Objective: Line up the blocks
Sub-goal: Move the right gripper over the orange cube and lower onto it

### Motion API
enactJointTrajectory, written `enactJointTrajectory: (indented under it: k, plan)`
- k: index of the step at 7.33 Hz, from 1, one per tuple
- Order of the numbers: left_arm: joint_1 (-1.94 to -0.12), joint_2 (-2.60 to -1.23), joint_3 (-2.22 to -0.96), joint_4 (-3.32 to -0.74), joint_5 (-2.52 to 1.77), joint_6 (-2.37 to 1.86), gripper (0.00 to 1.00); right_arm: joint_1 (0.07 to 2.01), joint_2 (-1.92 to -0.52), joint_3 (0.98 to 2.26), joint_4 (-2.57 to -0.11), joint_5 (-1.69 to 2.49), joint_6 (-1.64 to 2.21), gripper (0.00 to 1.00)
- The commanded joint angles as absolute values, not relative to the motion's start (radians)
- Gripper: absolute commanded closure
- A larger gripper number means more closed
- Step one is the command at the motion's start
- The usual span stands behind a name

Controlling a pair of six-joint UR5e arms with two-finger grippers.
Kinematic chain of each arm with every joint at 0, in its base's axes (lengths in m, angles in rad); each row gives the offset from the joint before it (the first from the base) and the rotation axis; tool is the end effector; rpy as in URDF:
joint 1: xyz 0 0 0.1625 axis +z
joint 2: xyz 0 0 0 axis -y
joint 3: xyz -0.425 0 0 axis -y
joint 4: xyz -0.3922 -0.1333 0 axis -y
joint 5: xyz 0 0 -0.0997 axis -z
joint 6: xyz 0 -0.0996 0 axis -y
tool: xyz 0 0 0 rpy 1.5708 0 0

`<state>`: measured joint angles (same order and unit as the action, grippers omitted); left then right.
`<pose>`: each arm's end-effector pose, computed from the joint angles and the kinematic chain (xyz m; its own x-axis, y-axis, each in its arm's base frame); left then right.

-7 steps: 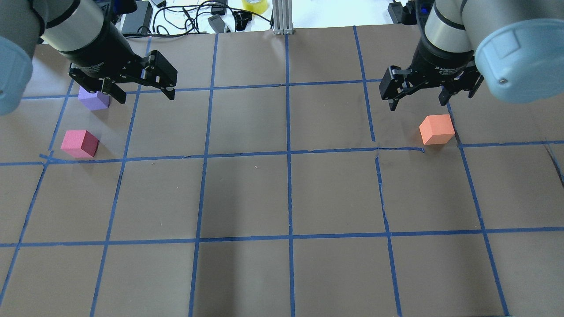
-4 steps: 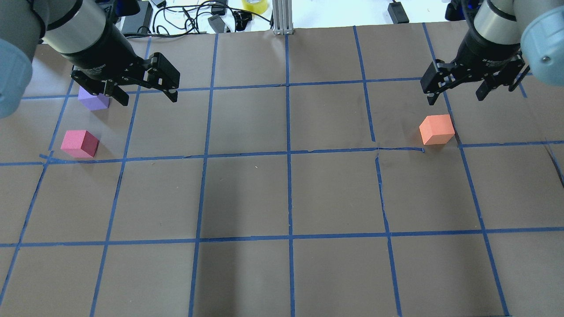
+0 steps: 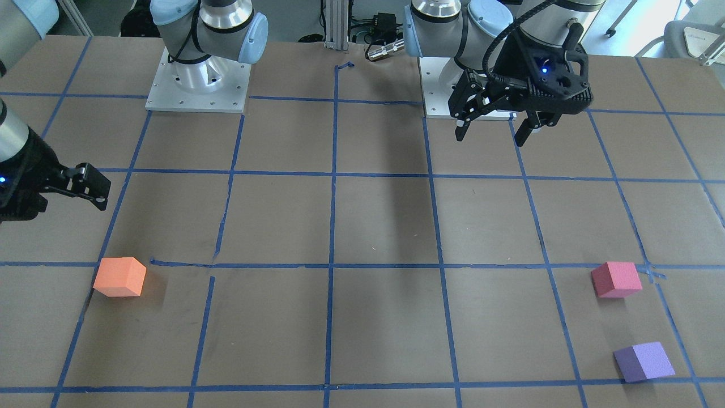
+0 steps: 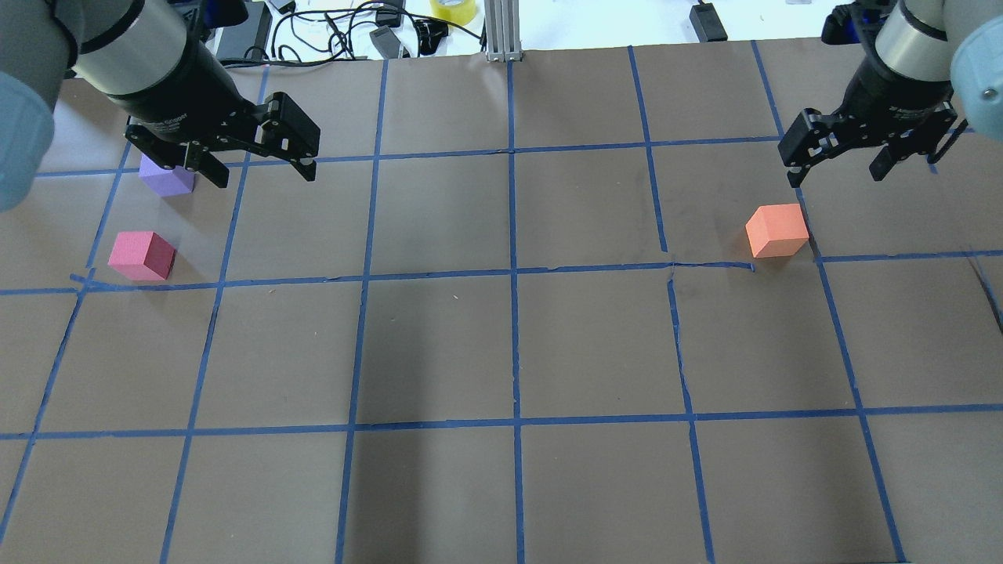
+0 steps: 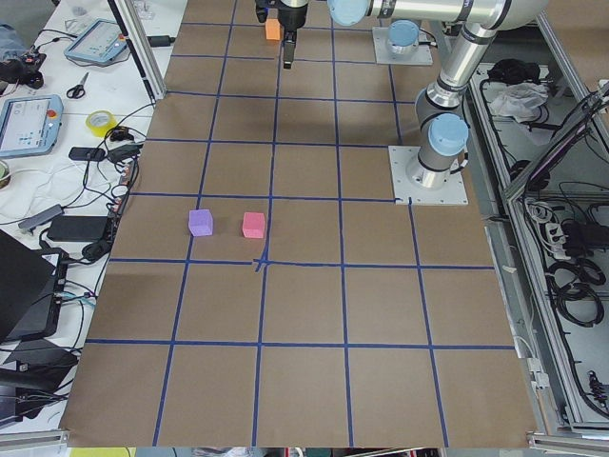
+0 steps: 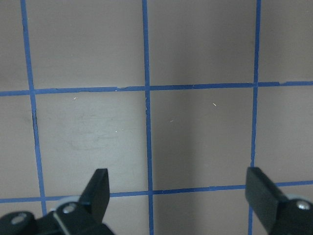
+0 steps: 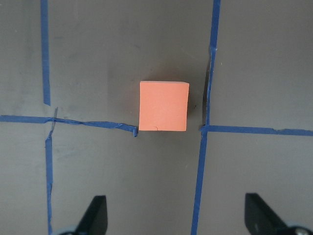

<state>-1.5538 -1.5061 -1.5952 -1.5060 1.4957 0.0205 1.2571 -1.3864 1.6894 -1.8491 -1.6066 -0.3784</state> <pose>-0.1327 -0.4763 0.5141 -0.9973 0.0113 0.0724 0.0035 0.9943 -0.1064 -0.0462 -0.5627 0.3613 -0.9976 -0.0655 0.0241 -0.0646 0.9973 0.0362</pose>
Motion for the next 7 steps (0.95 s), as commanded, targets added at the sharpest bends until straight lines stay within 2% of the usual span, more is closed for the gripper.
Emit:
enactJointTrajectory:
  k: [1,4,7]
  plan:
    - [-1.554,-1.505,-1.597,-1.506,1.496,0.020,0.00,1.249,-1.292,1.764,-2.021,-1.598,-0.384,0.00]
    - [-1.554,-1.502,-1.597,-1.505,1.496,0.008,0.00,1.258,-1.171,1.769,-2.115,-1.557,-0.306,0.00]
    - [-1.554,-1.505,-1.597,-1.505,1.496,-0.002,0.00,1.258,-1.131,1.769,-2.117,-1.563,-0.307,0.00]
